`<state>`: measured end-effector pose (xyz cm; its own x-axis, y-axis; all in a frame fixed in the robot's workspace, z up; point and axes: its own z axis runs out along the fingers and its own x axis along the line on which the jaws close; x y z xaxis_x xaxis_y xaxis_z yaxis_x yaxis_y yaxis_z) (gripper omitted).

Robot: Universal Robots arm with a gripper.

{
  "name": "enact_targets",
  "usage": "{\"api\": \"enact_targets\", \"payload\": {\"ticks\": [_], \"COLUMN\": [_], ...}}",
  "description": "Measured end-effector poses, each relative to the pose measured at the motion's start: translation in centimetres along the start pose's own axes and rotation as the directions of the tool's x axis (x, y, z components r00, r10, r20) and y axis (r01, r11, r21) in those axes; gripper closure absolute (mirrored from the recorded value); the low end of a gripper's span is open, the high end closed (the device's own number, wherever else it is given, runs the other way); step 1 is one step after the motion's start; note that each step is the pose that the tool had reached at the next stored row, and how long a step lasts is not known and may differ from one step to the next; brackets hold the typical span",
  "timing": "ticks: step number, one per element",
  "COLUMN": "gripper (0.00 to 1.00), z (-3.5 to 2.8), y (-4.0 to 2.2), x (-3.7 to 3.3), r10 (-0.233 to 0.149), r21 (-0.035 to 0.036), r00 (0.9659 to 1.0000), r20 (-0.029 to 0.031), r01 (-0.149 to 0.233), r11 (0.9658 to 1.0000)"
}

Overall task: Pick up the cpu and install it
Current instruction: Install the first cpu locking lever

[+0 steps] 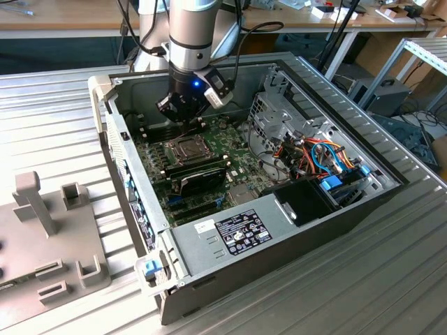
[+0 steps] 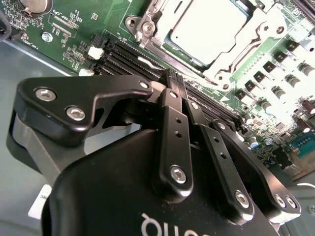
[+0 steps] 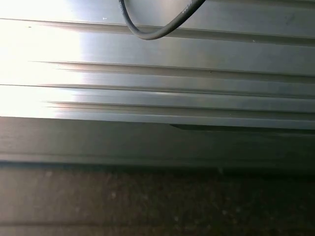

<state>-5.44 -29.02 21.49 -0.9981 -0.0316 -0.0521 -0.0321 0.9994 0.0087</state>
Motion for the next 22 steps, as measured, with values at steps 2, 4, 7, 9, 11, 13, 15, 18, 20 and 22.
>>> {"api": "enact_targets", "payload": {"ticks": [2,4,7,9,11,13,15,18,20,22], "gripper": [0.89,0.89,0.89,0.89,0.89,0.89,0.89,0.89,0.89,0.89], "z": [0.15,0.29,0.46,0.48,0.53,0.62,0.67,0.68,0.69,0.7], "y": [0.0,0.0,-0.01,-0.01,-0.01,-0.01,-0.01,-0.01,0.0,0.03], "x": [-0.02,-0.04,-0.08,-0.1,-0.12,-0.15,-0.16,-0.17,-0.17,-0.18], "r10": [0.0,0.0,0.0,0.0,0.0,0.0,0.0,0.0,0.0,0.0], "r21": [-0.0001,0.0,0.0,0.0003,-0.0001,-0.0001,0.0001,0.0,0.0,-0.0001], "r00": [1.0,1.0,1.0,1.0,1.0,1.0,1.0,1.0,1.0,1.0], "r20": [0.0,0.0,0.0,-0.0002,0.0001,0.0,-0.0001,0.0,0.0,0.0001], "r01": [0.0,0.0,0.0,0.0,0.0,0.0,0.0,0.0,0.0,0.0], "r11": [1.0,1.0,1.0,1.0,1.0,1.0,1.0,1.0,1.0,1.0]}}
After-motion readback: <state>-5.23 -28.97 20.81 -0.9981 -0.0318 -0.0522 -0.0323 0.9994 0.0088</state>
